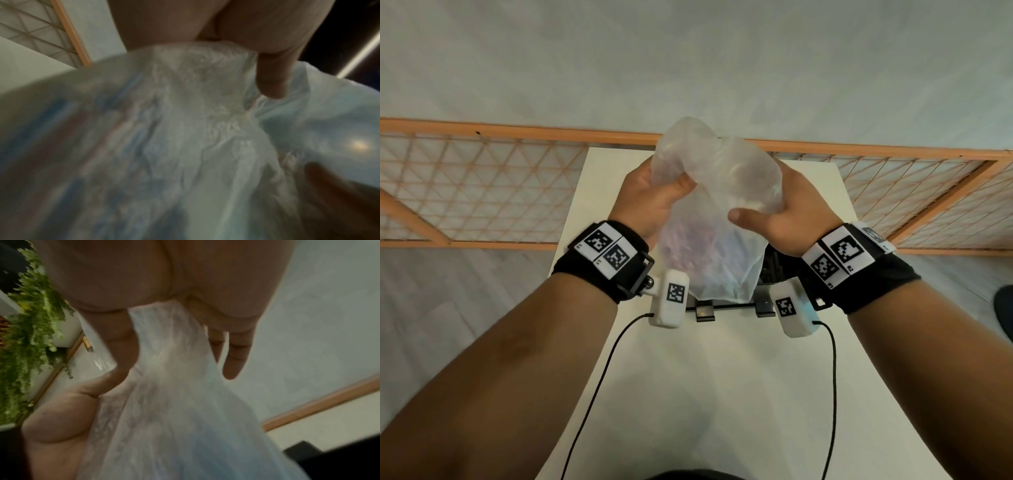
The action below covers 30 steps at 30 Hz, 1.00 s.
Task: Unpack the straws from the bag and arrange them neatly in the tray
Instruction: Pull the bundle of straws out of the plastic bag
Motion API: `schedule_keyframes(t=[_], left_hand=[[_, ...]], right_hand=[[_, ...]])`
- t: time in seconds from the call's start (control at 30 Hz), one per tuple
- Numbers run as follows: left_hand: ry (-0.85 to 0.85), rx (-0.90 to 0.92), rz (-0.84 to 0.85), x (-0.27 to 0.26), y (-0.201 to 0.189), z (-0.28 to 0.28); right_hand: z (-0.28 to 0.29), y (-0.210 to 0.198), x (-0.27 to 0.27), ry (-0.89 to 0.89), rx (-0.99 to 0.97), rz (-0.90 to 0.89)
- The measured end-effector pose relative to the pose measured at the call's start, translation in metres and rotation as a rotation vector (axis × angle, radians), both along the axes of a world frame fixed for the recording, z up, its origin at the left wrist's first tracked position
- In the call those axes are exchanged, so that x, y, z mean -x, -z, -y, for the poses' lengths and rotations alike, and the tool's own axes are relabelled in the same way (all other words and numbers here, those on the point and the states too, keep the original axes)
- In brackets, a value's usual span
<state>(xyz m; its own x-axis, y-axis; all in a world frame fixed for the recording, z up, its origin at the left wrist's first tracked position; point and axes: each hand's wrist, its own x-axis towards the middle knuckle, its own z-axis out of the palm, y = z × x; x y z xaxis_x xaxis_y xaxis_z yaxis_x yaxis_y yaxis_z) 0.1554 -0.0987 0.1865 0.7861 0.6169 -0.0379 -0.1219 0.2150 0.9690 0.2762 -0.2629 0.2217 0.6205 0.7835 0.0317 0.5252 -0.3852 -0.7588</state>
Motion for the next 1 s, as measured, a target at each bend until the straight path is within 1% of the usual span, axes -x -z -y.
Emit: schedule_keyframes(t=[0.1, 0.13, 0.2, 0.3, 0.37, 0.43, 0.47, 0.57, 0.6, 0.67, 0.7, 0.77, 0.83, 0.9, 0.93, 1.0], left_hand=[[0.046, -0.030, -0.039, -0.006, -0.001, 0.004], [0.044, -0.056, -0.049, -0.009, 0.000, 0.006], [0.007, -0.107, -0.060, -0.013, 0.004, 0.006], [-0.040, -0.216, -0.078, -0.013, 0.009, 0.004], [-0.041, -0.334, -0.104, -0.011, 0.012, 0.004], [-0.039, -0.388, -0.135, -0.010, 0.015, 0.002], [-0.045, -0.369, -0.133, -0.009, 0.015, 0.000], [-0.092, -0.215, -0.049, -0.005, 0.011, -0.005], [-0.108, -0.169, -0.025, -0.003, 0.009, -0.006], [-0.130, -0.087, -0.005, -0.002, 0.006, -0.006], [-0.136, -0.052, 0.002, -0.002, 0.005, -0.006], [-0.131, -0.014, 0.012, -0.002, 0.005, -0.005], [-0.139, -0.032, 0.017, -0.002, 0.006, -0.005], [-0.182, -0.109, 0.033, -0.002, 0.008, -0.004], [-0.202, -0.153, 0.053, -0.003, 0.009, -0.005], [-0.229, -0.210, 0.070, -0.003, 0.009, -0.005]], right_hand=[[-0.013, 0.005, 0.011, -0.077, -0.002, -0.259], [-0.018, 0.006, 0.017, -0.086, 0.019, -0.264], [-0.031, 0.012, 0.019, -0.067, 0.052, -0.123], [-0.042, 0.023, 0.012, -0.003, 0.201, 0.075], [-0.040, 0.024, 0.009, -0.007, 0.272, 0.118], [-0.036, 0.022, 0.008, 0.003, 0.270, 0.109], [-0.033, 0.020, 0.005, 0.006, 0.254, 0.109], [-0.029, 0.009, 0.000, -0.002, 0.242, 0.136], [-0.027, 0.007, -0.003, -0.011, 0.196, 0.105], [-0.021, 0.000, -0.001, -0.003, 0.006, -0.007], [-0.018, -0.005, 0.003, 0.008, -0.078, 0.004], [-0.015, -0.010, 0.005, 0.019, -0.182, 0.095], [-0.015, -0.007, 0.000, -0.007, -0.178, 0.144], [-0.017, -0.004, -0.003, 0.019, -0.150, 0.095], [-0.018, -0.002, -0.007, 0.054, -0.120, 0.064], [-0.020, 0.000, -0.012, 0.099, 0.003, 0.088]])
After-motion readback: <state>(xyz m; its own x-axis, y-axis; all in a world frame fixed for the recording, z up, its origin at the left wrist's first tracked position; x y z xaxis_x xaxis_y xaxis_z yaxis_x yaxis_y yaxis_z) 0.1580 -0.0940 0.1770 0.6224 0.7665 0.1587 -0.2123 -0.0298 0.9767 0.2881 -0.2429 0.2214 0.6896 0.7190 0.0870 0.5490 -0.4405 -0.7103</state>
